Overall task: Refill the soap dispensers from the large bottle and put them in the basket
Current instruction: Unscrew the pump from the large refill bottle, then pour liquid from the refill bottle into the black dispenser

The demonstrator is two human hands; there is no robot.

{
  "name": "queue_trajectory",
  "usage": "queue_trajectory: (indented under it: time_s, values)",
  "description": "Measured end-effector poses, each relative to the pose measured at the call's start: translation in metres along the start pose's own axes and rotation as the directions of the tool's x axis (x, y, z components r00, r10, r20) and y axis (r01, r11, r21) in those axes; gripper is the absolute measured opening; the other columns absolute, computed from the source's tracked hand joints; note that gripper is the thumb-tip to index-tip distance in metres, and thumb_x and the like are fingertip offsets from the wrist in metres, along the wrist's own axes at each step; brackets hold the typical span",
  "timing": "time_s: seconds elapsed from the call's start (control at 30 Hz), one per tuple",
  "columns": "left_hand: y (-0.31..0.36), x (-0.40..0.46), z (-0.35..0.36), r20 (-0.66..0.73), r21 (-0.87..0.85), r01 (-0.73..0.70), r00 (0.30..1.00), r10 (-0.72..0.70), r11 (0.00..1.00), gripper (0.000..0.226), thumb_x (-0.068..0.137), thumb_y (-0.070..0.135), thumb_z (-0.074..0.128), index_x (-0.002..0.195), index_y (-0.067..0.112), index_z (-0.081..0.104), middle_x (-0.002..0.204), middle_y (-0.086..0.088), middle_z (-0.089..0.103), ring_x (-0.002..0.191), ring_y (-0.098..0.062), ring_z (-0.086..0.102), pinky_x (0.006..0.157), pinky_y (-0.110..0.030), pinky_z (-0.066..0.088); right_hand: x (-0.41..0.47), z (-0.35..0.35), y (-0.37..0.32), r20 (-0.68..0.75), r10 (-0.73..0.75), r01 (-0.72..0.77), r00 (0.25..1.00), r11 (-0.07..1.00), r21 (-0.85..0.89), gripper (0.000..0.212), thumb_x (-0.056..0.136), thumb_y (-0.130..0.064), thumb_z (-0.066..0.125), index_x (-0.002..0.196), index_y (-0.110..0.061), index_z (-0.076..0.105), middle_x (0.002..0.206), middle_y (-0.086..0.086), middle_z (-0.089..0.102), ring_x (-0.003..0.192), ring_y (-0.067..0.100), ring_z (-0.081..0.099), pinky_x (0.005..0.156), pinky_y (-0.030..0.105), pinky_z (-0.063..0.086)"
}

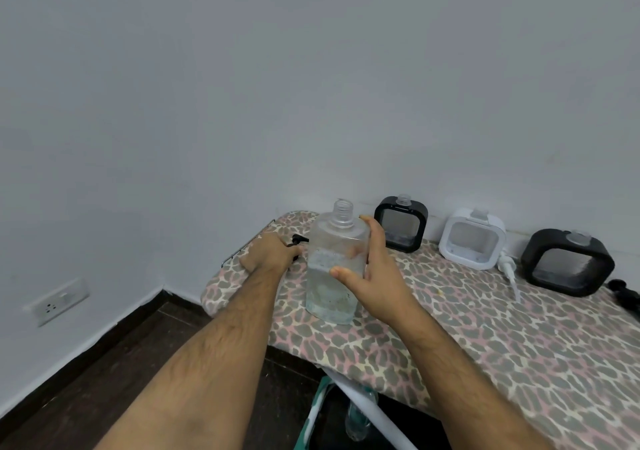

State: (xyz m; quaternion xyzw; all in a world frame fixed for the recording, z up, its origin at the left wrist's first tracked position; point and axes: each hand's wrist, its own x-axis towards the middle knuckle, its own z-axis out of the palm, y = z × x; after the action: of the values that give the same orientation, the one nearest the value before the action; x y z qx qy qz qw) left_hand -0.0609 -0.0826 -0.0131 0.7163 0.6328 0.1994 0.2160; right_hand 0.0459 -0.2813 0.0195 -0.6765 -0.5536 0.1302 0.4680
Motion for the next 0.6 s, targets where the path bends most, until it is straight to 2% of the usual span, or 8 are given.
queue_trajectory:
  time_s: [0.1,0.2,0.27,0.33,0.4,0.47,0.5,0.6]
  values:
    - [0.002,-0.002,-0.002,0.004,0.034,0.011,1.000,-0.011,0.999,0.037,0.073,0.057,0.069,0.071,0.020,0.071,0.065,0.007,0.067,0.081,-0.020,0.066,0.094,-0.046,0.043,0.000,0.001,-0.001,-0.004,0.005,-0.005,1.000,1.000,0.000,0.094,0.088,-0.032,0.073,0.155,-0.033,0.006,0.151,-0.005,0.039,0.122,0.003,0.041,0.103,0.024,0.037]
    - [0.004,-0.013,-0.011,0.029,0.019,-0.052,0.998,0.052,0.998,0.034,0.076,0.053,0.069,0.090,0.022,0.069,0.086,0.004,0.071,0.089,-0.021,0.065,0.088,-0.039,0.045,-0.001,0.000,-0.003,0.003,0.008,-0.008,1.000,1.000,0.002,0.095,0.089,-0.032,0.073,0.155,-0.032,0.005,0.153,-0.004,0.038,0.123,0.004,0.041,0.105,0.026,0.038]
    - [0.007,-0.020,-0.018,0.030,-0.041,-0.136,0.990,0.137,0.990,0.038,0.085,0.046,0.065,0.113,0.021,0.066,0.102,0.001,0.072,0.096,-0.021,0.065,0.080,-0.032,0.044,-0.001,-0.001,-0.003,0.010,0.018,-0.018,1.000,1.000,0.003,0.096,0.088,-0.032,0.074,0.155,-0.032,0.004,0.153,-0.002,0.038,0.124,0.007,0.043,0.106,0.029,0.039]
    - [0.009,-0.028,-0.025,-0.006,-0.199,-0.239,0.970,0.243,0.950,0.038,0.092,0.037,0.061,0.123,0.016,0.064,0.111,-0.001,0.071,0.098,-0.017,0.065,0.082,-0.029,0.047,-0.001,-0.001,-0.005,0.019,0.023,-0.023,1.000,1.000,-0.003,0.097,0.088,-0.032,0.074,0.155,-0.031,0.003,0.152,-0.002,0.040,0.124,0.008,0.044,0.104,0.029,0.039]
    - [0.010,-0.040,-0.031,-0.046,-0.418,-0.303,0.948,0.313,0.856,0.029,0.094,0.033,0.061,0.114,0.014,0.070,0.104,-0.001,0.073,0.082,-0.008,0.065,0.074,-0.025,0.049,-0.001,-0.002,-0.007,0.019,0.026,-0.026,0.999,1.000,-0.004,0.097,0.088,-0.031,0.074,0.155,-0.031,0.004,0.149,-0.001,0.042,0.124,0.010,0.046,0.102,0.028,0.040]
    - [0.009,-0.055,-0.037,-0.044,-0.611,-0.297,0.938,0.342,0.734,0.024,0.098,0.030,0.057,0.101,0.012,0.073,0.085,-0.002,0.074,0.062,-0.001,0.061,0.060,-0.019,0.047,-0.001,-0.003,-0.008,0.022,0.033,-0.033,0.999,0.999,-0.014,0.096,0.088,-0.031,0.075,0.154,-0.030,0.006,0.146,-0.001,0.045,0.121,0.012,0.049,0.098,0.028,0.042]
    - [0.009,-0.064,-0.041,-0.032,-0.679,-0.282,0.934,0.356,0.678,0.025,0.100,0.029,0.054,0.096,0.013,0.073,0.080,0.000,0.073,0.060,0.001,0.062,0.058,-0.018,0.048,-0.001,-0.004,-0.009,0.026,0.041,-0.040,0.999,0.999,-0.018,0.096,0.088,-0.030,0.075,0.154,-0.030,0.006,0.145,0.000,0.046,0.119,0.011,0.049,0.097,0.028,0.042]
    - [0.008,-0.089,-0.049,0.058,-0.835,-0.180,0.911,0.409,0.520,0.039,0.102,0.043,0.044,0.106,0.015,0.072,0.095,-0.002,0.076,0.088,-0.011,0.072,0.078,-0.027,0.057,-0.002,-0.006,-0.014,0.037,0.056,-0.055,0.998,0.998,-0.010,0.099,0.086,-0.026,0.076,0.155,-0.029,0.005,0.149,0.001,0.045,0.126,0.016,0.051,0.102,0.032,0.044]
